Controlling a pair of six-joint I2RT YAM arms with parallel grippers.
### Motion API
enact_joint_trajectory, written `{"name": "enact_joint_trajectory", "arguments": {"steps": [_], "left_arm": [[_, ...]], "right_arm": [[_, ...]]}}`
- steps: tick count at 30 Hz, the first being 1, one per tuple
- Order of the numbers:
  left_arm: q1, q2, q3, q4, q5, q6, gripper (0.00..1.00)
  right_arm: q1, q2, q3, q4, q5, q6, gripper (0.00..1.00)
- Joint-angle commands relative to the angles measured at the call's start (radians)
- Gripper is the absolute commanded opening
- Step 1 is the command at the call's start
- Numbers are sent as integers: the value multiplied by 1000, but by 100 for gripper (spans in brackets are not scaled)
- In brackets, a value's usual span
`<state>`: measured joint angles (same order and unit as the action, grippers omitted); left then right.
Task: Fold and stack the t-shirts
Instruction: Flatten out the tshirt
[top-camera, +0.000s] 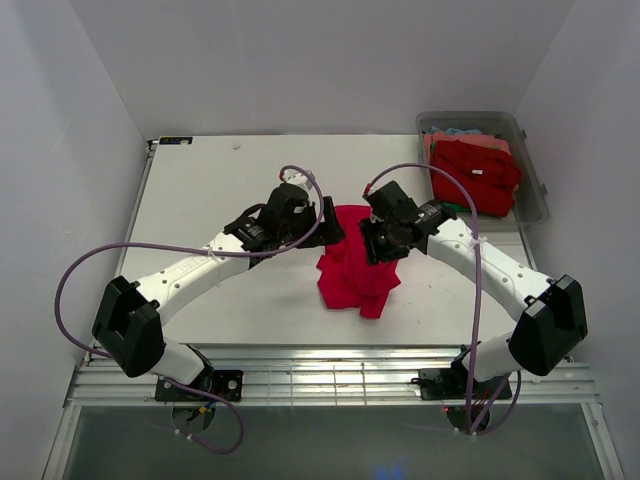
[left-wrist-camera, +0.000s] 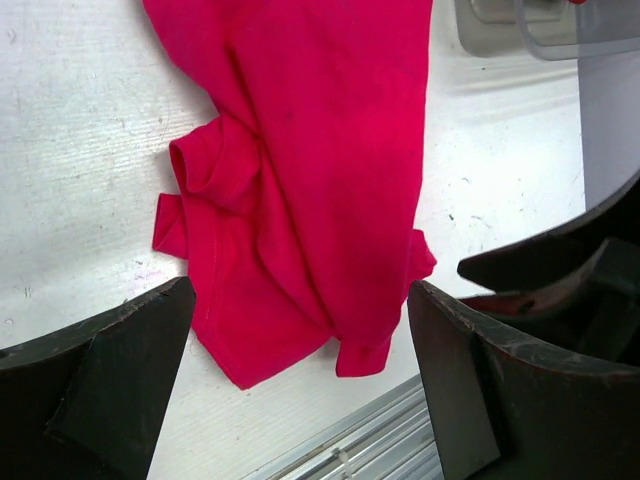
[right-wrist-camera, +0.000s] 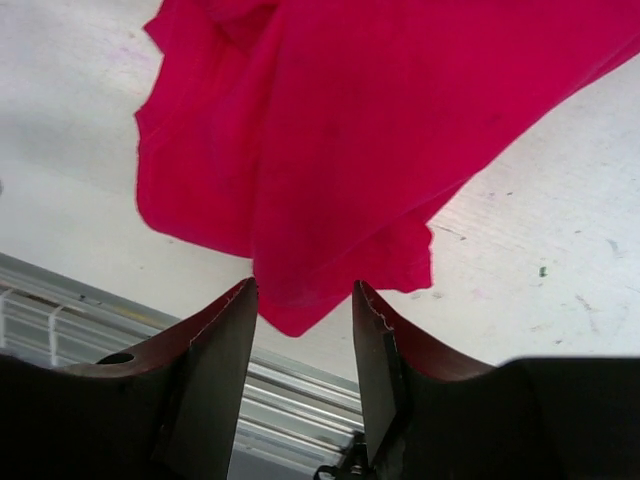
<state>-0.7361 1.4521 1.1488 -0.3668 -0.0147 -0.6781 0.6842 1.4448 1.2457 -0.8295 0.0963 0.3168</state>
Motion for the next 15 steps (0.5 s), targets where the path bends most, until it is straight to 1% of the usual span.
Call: {"name": "enact_joint_trajectory", "arguments": {"steps": [1, 5, 9, 14, 15], "left_arm": [[-5, -19, -17, 22, 13, -6, 98], [-5, -33, -35, 22, 13, -1, 98], [-5, -41, -57, 20, 13, -1, 98], [-3, -48, -72, 22, 13, -9, 98], [-5, -50, -72, 25, 50, -5, 98]], "right_arm": [[46, -18, -61, 73, -41, 109, 49], [141, -6, -124, 112, -33, 182, 49], [201, 12, -155, 139, -4, 240, 49], [207, 49, -138, 80, 114, 269, 48], [209, 48, -115, 69, 126, 268, 48]]}}
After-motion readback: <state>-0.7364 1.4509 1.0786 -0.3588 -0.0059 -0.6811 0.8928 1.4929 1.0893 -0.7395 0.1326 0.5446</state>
